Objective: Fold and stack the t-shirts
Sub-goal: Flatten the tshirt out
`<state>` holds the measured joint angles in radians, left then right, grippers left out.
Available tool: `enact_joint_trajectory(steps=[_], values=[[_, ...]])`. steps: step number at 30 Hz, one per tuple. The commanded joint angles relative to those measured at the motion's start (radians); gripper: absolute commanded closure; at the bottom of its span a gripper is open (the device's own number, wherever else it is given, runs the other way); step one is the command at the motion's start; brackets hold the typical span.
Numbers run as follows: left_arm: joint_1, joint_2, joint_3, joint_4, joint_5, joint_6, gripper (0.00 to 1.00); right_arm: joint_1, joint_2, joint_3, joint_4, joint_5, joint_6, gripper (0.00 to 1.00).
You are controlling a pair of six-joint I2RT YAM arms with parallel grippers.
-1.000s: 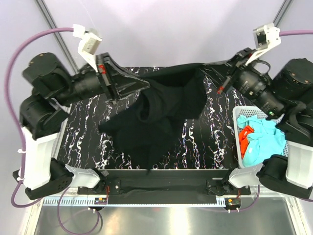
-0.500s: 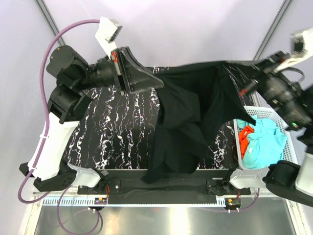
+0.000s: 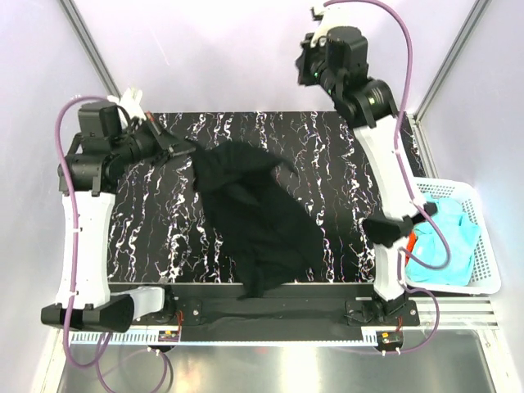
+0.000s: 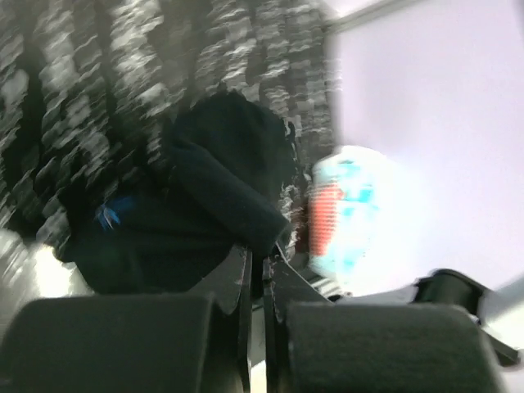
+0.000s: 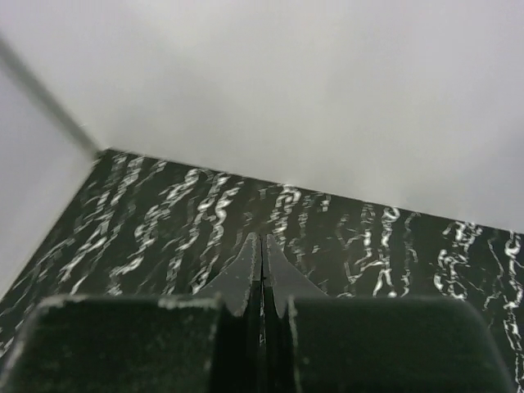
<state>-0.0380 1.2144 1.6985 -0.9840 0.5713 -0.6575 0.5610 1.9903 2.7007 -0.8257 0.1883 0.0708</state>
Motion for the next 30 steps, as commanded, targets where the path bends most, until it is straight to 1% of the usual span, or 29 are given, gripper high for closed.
enact_joint_trajectory(steps=[1,4,7,8,10,11,12,13,14,15,16,17,18,19,20,21,22,23,24,25,26,27,30], values=[[0.009,-0.003,0.022,-0.111,-0.102,0.042,1.0,-0.044,0.06,0.131,0.086,-0.047,0.073,1.0],[0.01,0.013,0.033,-0.114,-0.088,0.042,1.0,-0.044,0.087,0.117,0.089,-0.088,0.081,1.0],[0.013,0.022,0.023,-0.114,-0.099,0.041,1.0,-0.055,0.055,0.05,0.114,-0.113,0.066,1.0],[0.013,0.017,0.017,-0.11,-0.106,0.01,1.0,-0.058,0.045,0.032,0.118,-0.159,0.063,1.0],[0.01,-0.002,-0.069,-0.026,-0.116,-0.034,1.0,-0.07,0.007,-0.056,0.117,-0.216,0.089,1.0],[0.012,-0.031,-0.107,0.01,-0.122,-0.089,1.0,-0.07,-0.034,-0.102,0.115,-0.263,0.107,1.0],[0.012,-0.051,-0.146,0.08,-0.137,-0.109,1.0,-0.07,-0.057,-0.219,0.112,-0.3,0.13,0.99],[0.012,-0.068,-0.218,0.112,-0.155,-0.123,1.0,-0.07,-0.082,-0.284,0.114,-0.332,0.188,0.94],[0.012,-0.09,-0.249,0.135,-0.178,-0.135,1.0,-0.07,-0.131,-0.356,0.115,-0.395,0.223,0.81],[0.013,-0.136,-0.273,0.151,-0.239,-0.136,1.0,-0.07,-0.152,-0.492,0.117,-0.426,0.26,0.79],[0.015,-0.156,-0.314,0.156,-0.261,-0.133,1.0,-0.069,-0.174,-0.565,0.125,-0.458,0.329,0.79],[0.016,-0.177,-0.33,0.159,-0.272,-0.114,1.0,-0.067,-0.214,-0.637,0.155,-0.524,0.365,0.76],[0.016,-0.209,-0.345,0.157,-0.28,-0.105,1.0,-0.067,-0.229,-0.77,0.169,-0.567,0.397,0.75],[0.015,-0.231,-0.379,0.156,-0.28,-0.091,1.0,-0.067,-0.238,-0.824,0.172,-0.608,0.435,0.75],[0.016,-0.251,-0.401,0.157,-0.281,-0.091,1.0,-0.058,-0.249,-0.878,0.174,-0.678,0.443,0.75],[0.016,-0.295,-0.424,0.156,-0.28,-0.091,1.0,-0.05,-0.251,-0.982,0.174,-0.716,0.449,0.78],[0.016,-0.317,-0.469,0.156,-0.275,-0.09,1.0,-0.043,-0.248,-1.028,0.174,-0.763,0.452,0.78],[0.016,-0.335,-0.493,0.153,-0.272,-0.088,1.0,-0.018,-0.233,-1.073,0.174,-0.853,0.455,0.79],[0.018,-0.358,-0.513,0.143,-0.272,-0.09,1.0,-0.001,-0.223,-1.149,0.177,-0.884,0.465,0.79],[0.02,-0.396,-0.546,0.139,-0.272,-0.094,1.0,0.026,-0.213,-1.18,0.186,-0.917,0.469,0.79],[0.02,-0.417,-0.56,0.136,-0.272,-0.096,1.0,0.055,-0.188,-1.202,0.195,-0.914,0.463,0.79],[0.018,-0.435,-0.572,0.128,-0.274,-0.099,1.0,0.124,-0.173,-1.217,0.195,-0.9,0.449,0.79],[0.018,-0.475,-0.594,0.114,-0.266,-0.11,1.0,0.218,-0.092,-1.211,0.211,-0.823,0.464,0.78]])
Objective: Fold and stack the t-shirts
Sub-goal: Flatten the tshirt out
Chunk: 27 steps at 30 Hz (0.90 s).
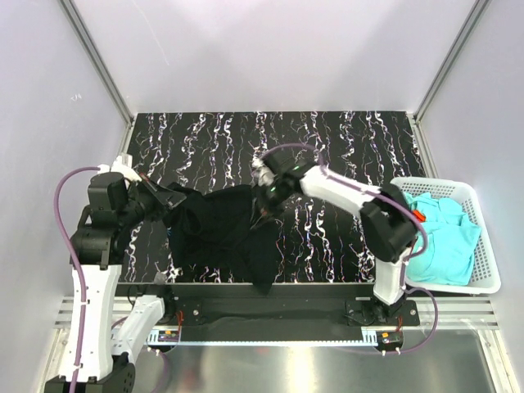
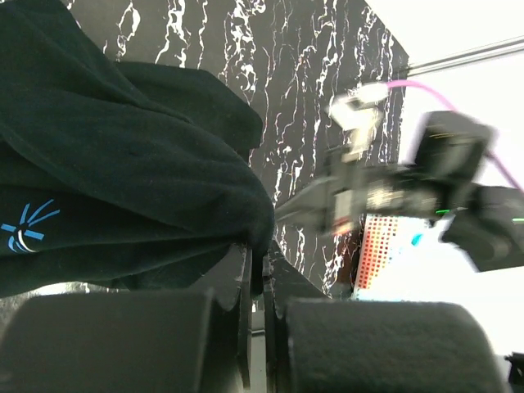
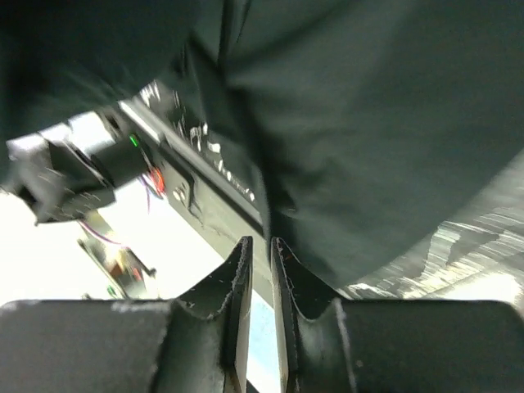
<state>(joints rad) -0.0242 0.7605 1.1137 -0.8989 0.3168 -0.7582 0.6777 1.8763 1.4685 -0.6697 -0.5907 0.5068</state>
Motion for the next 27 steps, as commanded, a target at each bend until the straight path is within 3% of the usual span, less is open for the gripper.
enact_joint_trajectory(steps=[1,3,5,6,11,19,25,27], values=[[0.004,-0.026,-0.008,0.029,-0.007,-0.006,1.0,0.114,0.049,0.029,0.055,-0.006,0.038,0.79],[0.004,-0.027,0.003,0.023,0.008,-0.001,1.0,0.132,0.112,0.048,0.062,0.032,0.05,0.85],[0.004,-0.021,0.009,0.023,0.024,0.002,1.0,0.138,0.17,0.061,0.067,0.089,0.067,0.99],[0.004,-0.017,0.015,0.025,0.043,0.003,1.0,0.137,0.185,0.068,0.068,0.123,0.075,1.0],[0.004,0.005,0.02,0.047,0.105,0.023,1.0,0.131,0.241,0.07,0.064,0.357,0.094,1.0],[-0.02,0.055,0.014,0.185,0.169,-0.081,1.0,0.017,0.204,-0.1,0.07,0.561,0.147,1.0],[-0.264,0.175,0.064,0.302,0.073,-0.142,1.0,-0.197,0.065,-0.284,0.062,0.673,0.151,1.0],[-0.286,0.227,0.093,0.328,0.071,-0.136,1.0,-0.239,0.014,-0.344,0.058,0.709,0.118,1.0]])
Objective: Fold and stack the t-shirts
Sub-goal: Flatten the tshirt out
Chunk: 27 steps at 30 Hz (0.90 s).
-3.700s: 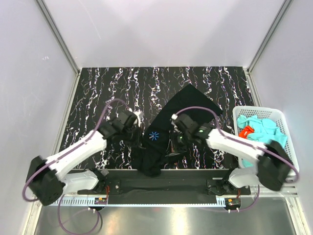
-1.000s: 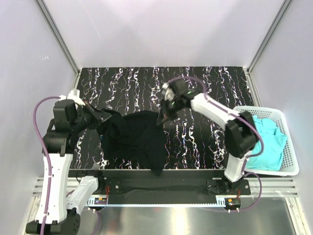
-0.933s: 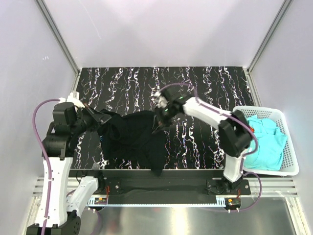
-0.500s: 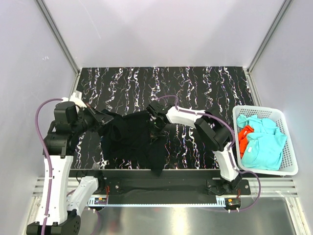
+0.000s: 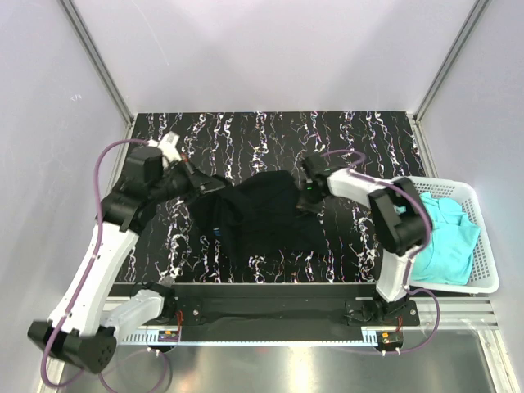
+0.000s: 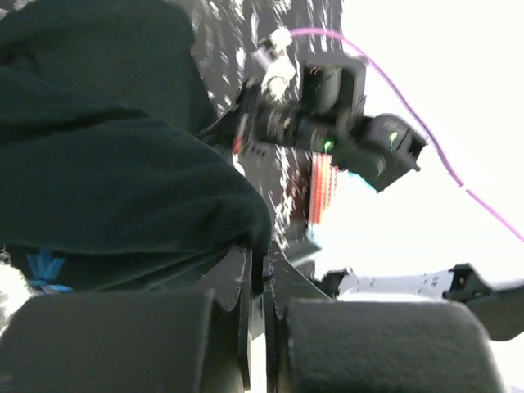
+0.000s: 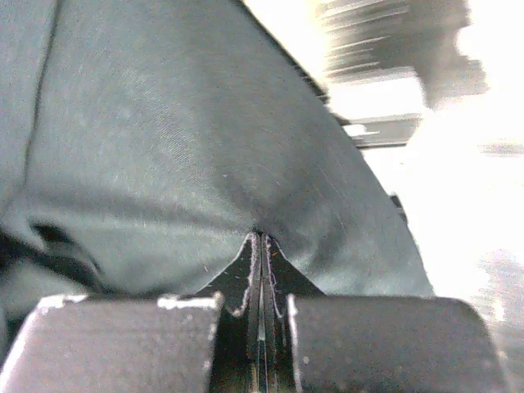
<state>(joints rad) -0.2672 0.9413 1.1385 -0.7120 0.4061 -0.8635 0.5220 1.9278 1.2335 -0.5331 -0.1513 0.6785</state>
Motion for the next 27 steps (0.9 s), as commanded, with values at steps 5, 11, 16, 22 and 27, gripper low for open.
enact_joint_trajectory(steps=[5,11,16,22,27], values=[[-0.02,0.102,0.099,0.119,0.006,0.089,1.0,-0.134,-0.147,-0.15,-0.125,0.364,-0.108,1.0],[0.221,0.107,0.057,-0.135,-0.083,0.326,1.0,-0.132,-0.275,-0.138,-0.179,0.355,-0.177,1.0],[0.357,0.033,-0.051,-0.214,-0.361,0.359,0.64,-0.132,-0.409,-0.152,-0.166,0.207,-0.195,0.99],[0.353,0.019,-0.031,-0.236,-0.521,0.299,0.14,-0.132,-0.48,-0.18,-0.169,0.03,-0.188,0.92],[0.206,0.039,-0.091,-0.138,-0.313,0.217,0.15,-0.134,-0.489,-0.218,-0.171,-0.054,-0.194,0.85]])
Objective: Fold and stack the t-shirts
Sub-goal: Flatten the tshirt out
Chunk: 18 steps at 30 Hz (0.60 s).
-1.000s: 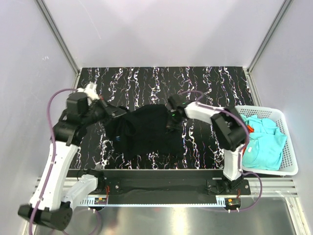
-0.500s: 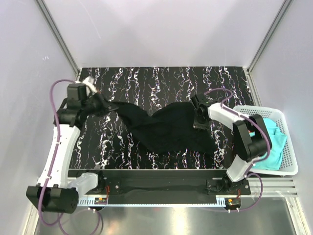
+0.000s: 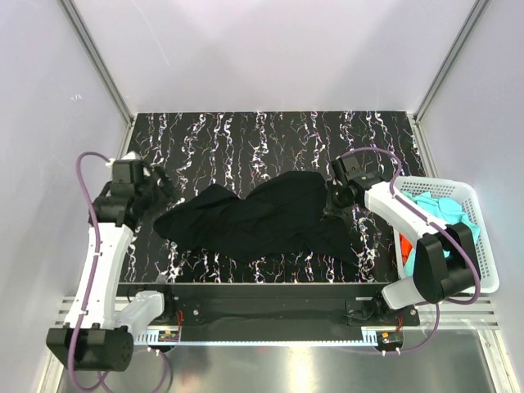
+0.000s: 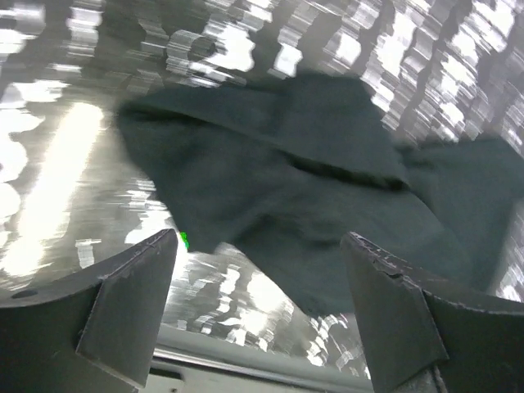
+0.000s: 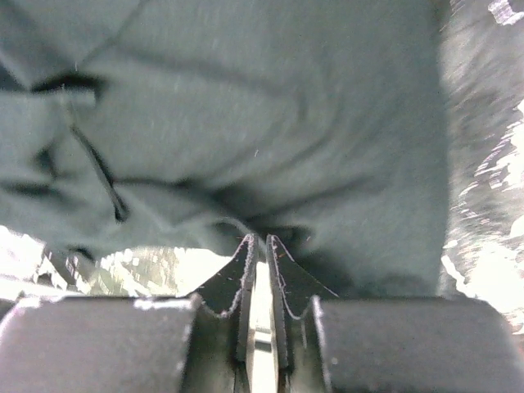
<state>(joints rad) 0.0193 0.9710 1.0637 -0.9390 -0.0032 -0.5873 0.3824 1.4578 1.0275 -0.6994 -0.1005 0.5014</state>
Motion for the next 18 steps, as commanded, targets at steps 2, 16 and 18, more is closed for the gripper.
enact_joint_trajectory(steps=[2,16,18], values=[[-0.214,0.037,-0.077,0.202,0.182,-0.103,0.16,0.007,0.001,-0.015,-0.006,-0.14,-0.03,0.83],[-0.726,0.703,0.318,0.35,0.006,-0.183,0.16,-0.013,0.024,-0.032,-0.006,-0.177,-0.032,0.69],[-0.748,0.761,0.373,0.322,-0.053,-0.213,0.15,-0.025,0.016,-0.044,-0.006,-0.17,-0.032,0.67]])
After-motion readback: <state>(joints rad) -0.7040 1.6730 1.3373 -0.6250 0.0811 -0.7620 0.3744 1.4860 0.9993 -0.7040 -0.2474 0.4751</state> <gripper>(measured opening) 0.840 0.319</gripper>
